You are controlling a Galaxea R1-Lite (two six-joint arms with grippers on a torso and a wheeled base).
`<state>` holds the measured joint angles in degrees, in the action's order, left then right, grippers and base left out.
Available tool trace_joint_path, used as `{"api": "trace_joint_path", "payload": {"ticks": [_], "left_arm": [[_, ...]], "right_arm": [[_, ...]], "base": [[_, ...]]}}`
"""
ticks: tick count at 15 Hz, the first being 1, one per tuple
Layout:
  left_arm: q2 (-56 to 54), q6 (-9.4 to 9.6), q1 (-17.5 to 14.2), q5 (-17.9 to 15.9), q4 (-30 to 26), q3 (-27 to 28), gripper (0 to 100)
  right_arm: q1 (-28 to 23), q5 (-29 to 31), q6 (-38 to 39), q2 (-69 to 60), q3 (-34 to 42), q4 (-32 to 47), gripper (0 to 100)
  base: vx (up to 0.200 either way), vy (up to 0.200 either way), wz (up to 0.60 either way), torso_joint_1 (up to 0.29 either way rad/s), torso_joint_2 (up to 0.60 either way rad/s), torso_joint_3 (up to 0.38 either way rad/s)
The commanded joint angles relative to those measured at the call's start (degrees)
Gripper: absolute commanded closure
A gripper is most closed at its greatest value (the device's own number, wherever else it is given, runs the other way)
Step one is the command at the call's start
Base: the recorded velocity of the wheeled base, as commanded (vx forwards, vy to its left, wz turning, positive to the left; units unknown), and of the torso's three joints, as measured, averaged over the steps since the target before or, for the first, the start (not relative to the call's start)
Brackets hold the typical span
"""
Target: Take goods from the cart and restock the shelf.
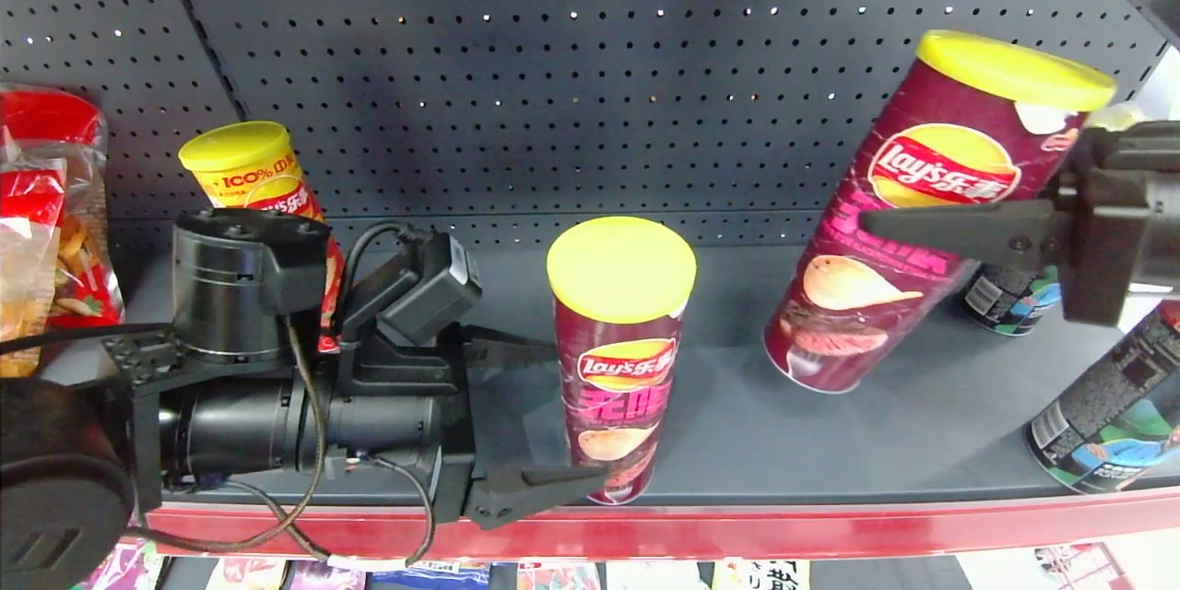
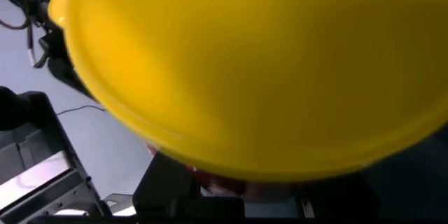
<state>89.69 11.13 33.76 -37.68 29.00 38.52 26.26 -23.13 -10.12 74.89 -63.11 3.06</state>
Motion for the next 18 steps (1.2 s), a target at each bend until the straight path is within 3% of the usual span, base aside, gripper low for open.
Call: {"api": "trace_joint_path", "payload": {"ticks": [1,3,11,18], "left_arm": [[-3.3,-0.32,-0.6,0.5,-0.2,-2.4,0],[-4.8,-2.25,-0.9,1.9,0.1,-4.3,0],[-11.7,-2.69,-5.3,2.0,0.4,-13.5,0],[-16.9,-2.96,-8.6,2.1,0.2,-17.0,0]], "right_arm": [[0.2,-0.3,-0.9,7.2,-3.7,-1.7,100],[0.3,-0.5,-1.0,11.3,-6.3,-1.9,100],[2.1,-0.7,-3.9,21.4,-12.8,-2.0,100],[2.6,-0.7,-3.9,27.8,-19.2,-1.9,100]], "base": [[0.000,0.000,0.00,0.000,0.00,0.000],[0.000,0.000,0.00,0.000,0.00,0.000],[0.000,0.000,0.00,0.000,0.00,0.000],[0.000,0.000,0.00,0.000,0.00,0.000]]}}
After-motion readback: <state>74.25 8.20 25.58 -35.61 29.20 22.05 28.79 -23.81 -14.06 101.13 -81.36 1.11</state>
